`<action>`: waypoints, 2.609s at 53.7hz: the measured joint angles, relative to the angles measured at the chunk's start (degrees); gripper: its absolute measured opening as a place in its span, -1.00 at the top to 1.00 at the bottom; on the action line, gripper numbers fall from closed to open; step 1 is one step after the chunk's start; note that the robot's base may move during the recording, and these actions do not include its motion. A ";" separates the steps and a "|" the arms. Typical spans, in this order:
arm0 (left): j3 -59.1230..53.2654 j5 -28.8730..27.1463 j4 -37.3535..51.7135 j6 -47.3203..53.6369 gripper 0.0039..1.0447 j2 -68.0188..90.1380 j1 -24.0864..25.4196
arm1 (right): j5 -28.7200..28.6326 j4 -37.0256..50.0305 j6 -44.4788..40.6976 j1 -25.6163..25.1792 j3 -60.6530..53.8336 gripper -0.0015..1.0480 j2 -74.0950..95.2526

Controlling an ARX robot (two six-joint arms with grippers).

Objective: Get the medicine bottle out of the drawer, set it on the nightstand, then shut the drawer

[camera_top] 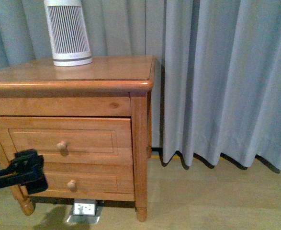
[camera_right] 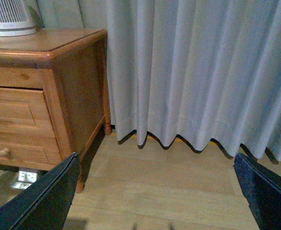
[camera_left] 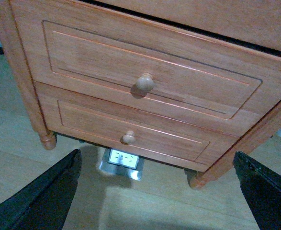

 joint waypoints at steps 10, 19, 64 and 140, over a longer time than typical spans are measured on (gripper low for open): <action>11.72 2.67 1.27 1.97 -0.87 12.44 -1.14 | 0.00 0.00 0.00 0.00 0.00 -0.87 0.00; 20.61 3.87 0.37 4.59 -0.87 18.99 -0.81 | 0.00 0.00 0.00 0.00 0.00 -0.87 0.00; 38.34 8.48 -3.26 19.17 -0.87 31.15 3.37 | 0.00 0.00 0.00 0.00 0.00 -0.87 0.00; 39.43 8.37 -3.85 18.10 0.95 33.68 3.63 | 0.02 0.00 0.00 0.00 0.00 -0.87 0.00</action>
